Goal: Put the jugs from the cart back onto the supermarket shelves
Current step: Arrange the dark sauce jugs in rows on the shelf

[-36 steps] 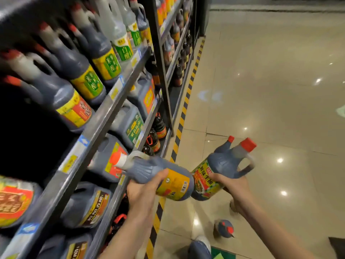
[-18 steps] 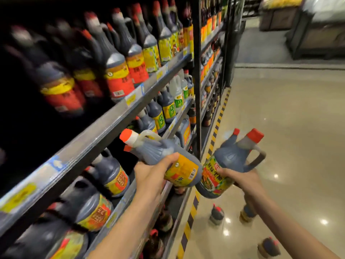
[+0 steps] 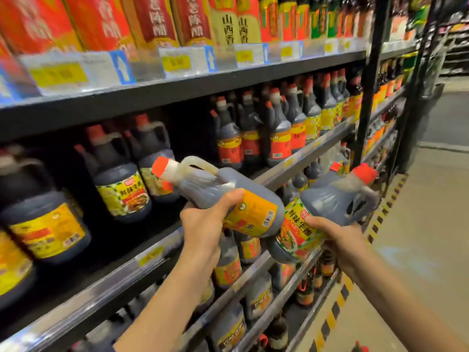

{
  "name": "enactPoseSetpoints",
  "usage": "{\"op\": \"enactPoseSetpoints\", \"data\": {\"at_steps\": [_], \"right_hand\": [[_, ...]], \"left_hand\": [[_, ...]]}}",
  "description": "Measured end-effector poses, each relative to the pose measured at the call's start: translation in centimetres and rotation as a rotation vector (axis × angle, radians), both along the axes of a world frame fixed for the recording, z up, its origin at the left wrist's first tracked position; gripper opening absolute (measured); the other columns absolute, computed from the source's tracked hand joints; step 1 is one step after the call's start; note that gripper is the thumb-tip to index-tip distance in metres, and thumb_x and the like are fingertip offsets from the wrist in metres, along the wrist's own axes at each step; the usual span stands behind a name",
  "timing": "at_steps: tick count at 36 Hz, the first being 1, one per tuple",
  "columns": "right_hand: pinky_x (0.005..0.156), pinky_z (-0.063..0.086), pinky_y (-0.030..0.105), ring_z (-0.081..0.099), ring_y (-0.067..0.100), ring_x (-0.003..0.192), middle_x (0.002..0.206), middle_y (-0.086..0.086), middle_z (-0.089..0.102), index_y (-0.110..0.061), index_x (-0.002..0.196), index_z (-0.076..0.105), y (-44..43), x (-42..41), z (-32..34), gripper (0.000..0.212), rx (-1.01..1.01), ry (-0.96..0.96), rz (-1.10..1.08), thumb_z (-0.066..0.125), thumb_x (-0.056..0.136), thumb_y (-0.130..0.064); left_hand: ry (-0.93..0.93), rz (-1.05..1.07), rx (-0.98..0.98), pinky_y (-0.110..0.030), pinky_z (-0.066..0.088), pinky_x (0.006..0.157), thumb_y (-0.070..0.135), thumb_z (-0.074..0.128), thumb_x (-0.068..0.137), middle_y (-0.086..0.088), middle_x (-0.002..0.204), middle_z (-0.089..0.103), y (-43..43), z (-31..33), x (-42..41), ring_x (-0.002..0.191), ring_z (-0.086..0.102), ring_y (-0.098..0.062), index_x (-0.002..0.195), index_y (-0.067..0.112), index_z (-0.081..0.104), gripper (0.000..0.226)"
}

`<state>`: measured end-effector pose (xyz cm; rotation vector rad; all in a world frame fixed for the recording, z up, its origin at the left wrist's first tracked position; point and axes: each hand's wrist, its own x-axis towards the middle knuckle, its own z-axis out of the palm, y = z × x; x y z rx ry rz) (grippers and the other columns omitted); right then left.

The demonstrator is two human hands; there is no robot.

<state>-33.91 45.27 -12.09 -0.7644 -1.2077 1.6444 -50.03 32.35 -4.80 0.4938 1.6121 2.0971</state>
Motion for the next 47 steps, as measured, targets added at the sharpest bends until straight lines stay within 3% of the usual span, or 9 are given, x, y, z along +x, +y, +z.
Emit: {"op": "enactPoseSetpoints", "data": {"at_steps": [3, 8, 13, 15, 26, 29, 36, 40, 47], "right_hand": [[0.048, 0.052, 0.020, 0.068, 0.005, 0.058, 0.068, -0.010, 0.073, -0.022, 0.082, 0.066, -0.4, -1.8, 1.5, 0.034, 0.022, 0.015, 0.097, 0.084, 0.058, -0.007], [0.059, 0.056, 0.025, 0.071, 0.009, 0.070, 0.077, -0.006, 0.075, -0.018, 0.088, 0.069, -0.5, -5.5, 3.9, 0.063, 0.071, 0.021, 0.276, 0.080, 0.028, -0.035], [0.046, 0.052, 0.020, 0.068, 0.008, 0.058, 0.067, -0.005, 0.073, -0.017, 0.080, 0.067, -0.8, -9.1, 6.0, 0.038, 0.112, 0.061, 0.442, 0.083, 0.046, -0.021], [0.041, 0.048, 0.019, 0.066, 0.008, 0.052, 0.062, -0.003, 0.071, -0.014, 0.084, 0.065, -0.9, -10.5, 6.6, 0.024, 0.070, 0.072, 0.522, 0.078, 0.065, -0.007], [0.054, 0.056, 0.025, 0.069, 0.012, 0.070, 0.079, -0.003, 0.074, -0.012, 0.103, 0.066, -4.5, -16.2, 9.1, 0.032, 0.063, 0.111, 0.838, 0.073, 0.072, -0.011], [0.062, 0.058, 0.028, 0.070, 0.015, 0.079, 0.088, 0.000, 0.075, -0.013, 0.106, 0.068, -6.2, -17.4, 9.4, 0.068, 0.041, 0.104, 0.878, 0.088, 0.044, -0.034], [0.061, 0.057, 0.025, 0.068, 0.016, 0.089, 0.105, 0.007, 0.071, -0.009, 0.115, 0.063, -10.3, -20.1, 9.6, 0.080, -0.011, 0.099, 0.934, 0.082, 0.040, -0.028], [0.074, 0.058, 0.032, 0.069, 0.016, 0.087, 0.095, 0.003, 0.074, -0.009, 0.110, 0.066, -11.7, -21.3, 9.6, 0.071, -0.021, 0.043, 0.958, 0.086, 0.042, -0.017], [0.066, 0.050, 0.027, 0.068, 0.011, 0.079, 0.086, -0.001, 0.073, -0.012, 0.105, 0.064, -13.3, -22.5, 9.7, 0.034, -0.039, 0.049, 0.942, 0.075, 0.072, -0.012]], "left_hand": [[0.001, 0.109, 0.044, -0.046, 0.058, 0.077, 0.042, 0.085, 0.022, -0.011, 0.102, 0.071, -1.9, 1.6, -0.9, 0.090, 0.070, -0.025, 0.118, 0.004, 0.059, 0.106], [0.034, 0.248, 0.100, -0.034, 0.054, 0.069, 0.018, 0.090, 0.043, -0.007, 0.095, 0.070, -4.5, 3.1, -2.2, 0.087, 0.068, -0.022, 0.106, 0.005, 0.063, 0.070], [0.069, 0.460, 0.160, -0.032, 0.053, 0.076, 0.011, 0.081, 0.066, -0.002, 0.095, 0.068, -7.0, 4.1, -3.6, 0.089, 0.066, -0.016, 0.093, 0.013, 0.063, 0.032], [0.086, 0.544, 0.178, -0.036, 0.054, 0.081, 0.011, 0.082, 0.065, -0.005, 0.099, 0.070, -8.0, 4.4, -4.2, 0.095, 0.067, -0.019, 0.095, 0.010, 0.065, 0.035], [0.145, 0.955, 0.157, -0.018, 0.047, 0.066, 0.016, 0.085, 0.062, 0.008, 0.093, 0.063, -14.8, 4.6, -4.8, 0.082, 0.059, 0.000, 0.109, 0.013, 0.056, 0.055], [0.167, 1.040, 0.116, -0.020, 0.048, 0.070, 0.021, 0.088, 0.059, 0.002, 0.102, 0.066, -16.9, 4.1, -5.3, 0.089, 0.063, -0.006, 0.120, 0.005, 0.056, 0.071], [0.189, 1.186, -0.047, -0.037, 0.054, 0.089, 0.047, 0.089, 0.035, 0.000, 0.113, 0.066, -21.4, 3.6, -6.0, 0.102, 0.065, -0.017, 0.128, 0.009, 0.053, 0.107], [0.191, 1.207, -0.266, -0.044, 0.054, 0.089, 0.064, 0.080, 0.022, -0.003, 0.115, 0.066, -22.8, 3.3, -7.4, 0.105, 0.063, -0.022, 0.125, 0.009, 0.053, 0.119], [0.228, 1.096, -0.588, -0.032, 0.045, 0.078, 0.045, 0.089, 0.055, -0.003, 0.125, 0.057, -23.2, 3.1, -9.3, 0.114, 0.056, -0.024, 0.130, 0.007, 0.046, 0.095]]}}
